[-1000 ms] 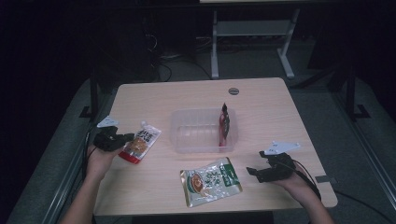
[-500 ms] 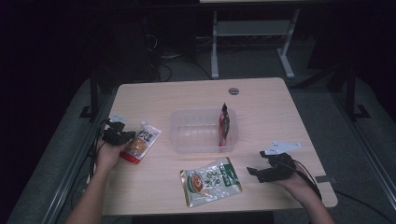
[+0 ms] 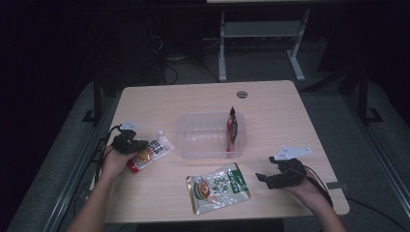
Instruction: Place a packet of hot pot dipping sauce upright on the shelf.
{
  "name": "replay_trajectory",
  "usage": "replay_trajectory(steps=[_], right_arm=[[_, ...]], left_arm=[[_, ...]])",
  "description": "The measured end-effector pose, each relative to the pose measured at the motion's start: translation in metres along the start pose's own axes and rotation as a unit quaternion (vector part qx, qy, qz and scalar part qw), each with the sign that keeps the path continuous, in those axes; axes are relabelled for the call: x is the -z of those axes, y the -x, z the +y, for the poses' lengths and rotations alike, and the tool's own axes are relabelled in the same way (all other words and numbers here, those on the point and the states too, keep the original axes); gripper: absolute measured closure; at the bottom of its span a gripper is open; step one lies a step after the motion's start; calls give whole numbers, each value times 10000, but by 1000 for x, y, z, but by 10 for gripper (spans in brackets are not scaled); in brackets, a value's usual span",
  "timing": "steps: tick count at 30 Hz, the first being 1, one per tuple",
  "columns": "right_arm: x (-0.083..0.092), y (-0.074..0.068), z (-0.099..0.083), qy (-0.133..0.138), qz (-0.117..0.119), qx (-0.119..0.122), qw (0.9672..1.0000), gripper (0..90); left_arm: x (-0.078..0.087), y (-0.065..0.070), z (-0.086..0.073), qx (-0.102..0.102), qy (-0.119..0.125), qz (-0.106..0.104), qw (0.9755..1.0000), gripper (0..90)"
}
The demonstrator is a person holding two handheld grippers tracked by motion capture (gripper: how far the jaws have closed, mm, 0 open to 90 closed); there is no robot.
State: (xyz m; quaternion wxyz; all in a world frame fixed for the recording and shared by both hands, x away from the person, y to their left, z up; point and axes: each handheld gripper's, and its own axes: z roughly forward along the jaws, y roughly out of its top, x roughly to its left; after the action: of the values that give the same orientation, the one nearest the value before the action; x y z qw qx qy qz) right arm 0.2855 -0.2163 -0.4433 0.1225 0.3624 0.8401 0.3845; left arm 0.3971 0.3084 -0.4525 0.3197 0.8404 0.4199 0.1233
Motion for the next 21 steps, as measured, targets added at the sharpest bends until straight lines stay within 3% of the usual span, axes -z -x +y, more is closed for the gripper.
replay_trajectory(steps=[9,12,17,21], right_arm=[[1,0,0,8,-10,4,10000,175],[1,1,0,15,-16,17,10000,175],[2,0,0,13,-19,2,10000,175],[2,1,0,12,-31,-4,10000,175]], left_arm=[[2,16,2,-262,-238,-382,9986,896],[5,17,2,-379,-219,-286,9986,896],[13,8,0,-45,-88,-152,9998,895],[14,10,-6,-113,-194,-275,9994,895]])
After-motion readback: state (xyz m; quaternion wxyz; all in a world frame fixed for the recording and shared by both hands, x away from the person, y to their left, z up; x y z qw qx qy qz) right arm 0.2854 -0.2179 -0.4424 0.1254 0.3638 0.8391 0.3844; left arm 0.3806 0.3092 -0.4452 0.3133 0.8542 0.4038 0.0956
